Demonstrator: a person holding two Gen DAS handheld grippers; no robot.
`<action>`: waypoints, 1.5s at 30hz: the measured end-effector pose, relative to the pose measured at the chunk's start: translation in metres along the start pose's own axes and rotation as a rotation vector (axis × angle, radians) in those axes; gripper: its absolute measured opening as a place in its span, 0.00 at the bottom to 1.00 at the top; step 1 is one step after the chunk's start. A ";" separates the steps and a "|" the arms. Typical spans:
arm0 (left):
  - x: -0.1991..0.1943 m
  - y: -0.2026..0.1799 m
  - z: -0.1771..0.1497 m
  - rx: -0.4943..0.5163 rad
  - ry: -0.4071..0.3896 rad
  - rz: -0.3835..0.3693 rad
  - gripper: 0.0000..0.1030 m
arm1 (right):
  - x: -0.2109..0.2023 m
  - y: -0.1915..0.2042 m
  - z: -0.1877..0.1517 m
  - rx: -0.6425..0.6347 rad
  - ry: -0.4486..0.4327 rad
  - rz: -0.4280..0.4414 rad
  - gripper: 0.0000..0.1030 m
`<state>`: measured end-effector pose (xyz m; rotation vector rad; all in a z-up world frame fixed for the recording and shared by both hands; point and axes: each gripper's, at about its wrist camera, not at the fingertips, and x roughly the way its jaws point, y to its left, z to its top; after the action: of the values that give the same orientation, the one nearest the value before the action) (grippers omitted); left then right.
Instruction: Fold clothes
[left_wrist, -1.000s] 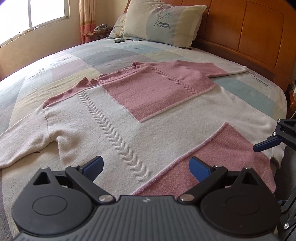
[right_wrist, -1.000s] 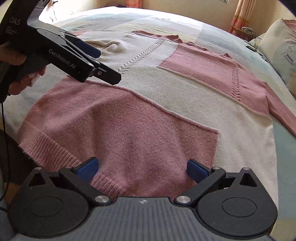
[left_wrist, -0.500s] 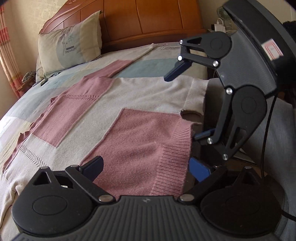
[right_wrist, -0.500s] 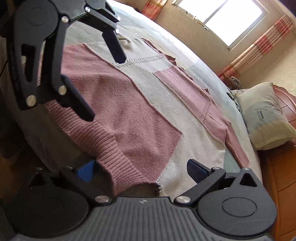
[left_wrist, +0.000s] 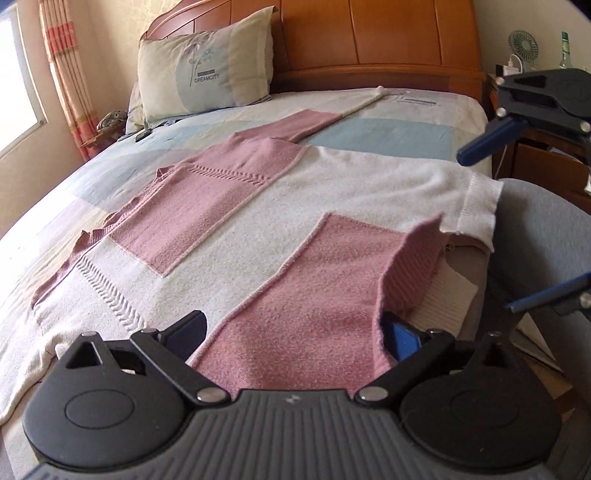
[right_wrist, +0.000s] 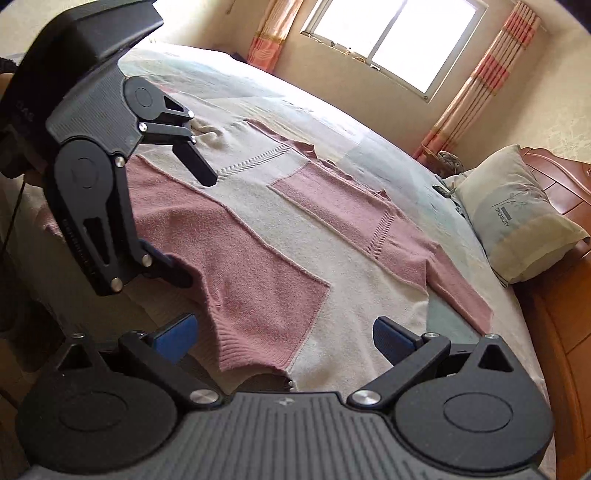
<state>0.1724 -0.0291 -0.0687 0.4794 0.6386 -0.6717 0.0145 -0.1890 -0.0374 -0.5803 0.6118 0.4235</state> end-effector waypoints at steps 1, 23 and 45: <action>0.002 0.003 0.000 -0.012 0.004 -0.003 0.96 | -0.001 0.004 -0.001 -0.017 0.001 0.030 0.97; -0.011 0.045 0.002 -0.213 -0.080 -0.037 0.96 | 0.038 0.052 -0.011 -0.363 0.143 0.027 0.16; -0.019 0.087 -0.018 -0.332 -0.046 0.049 0.96 | -0.006 0.017 -0.008 -0.285 0.177 0.187 0.07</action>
<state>0.2145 0.0492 -0.0509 0.1703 0.6775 -0.5158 -0.0021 -0.1823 -0.0453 -0.8421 0.7858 0.6465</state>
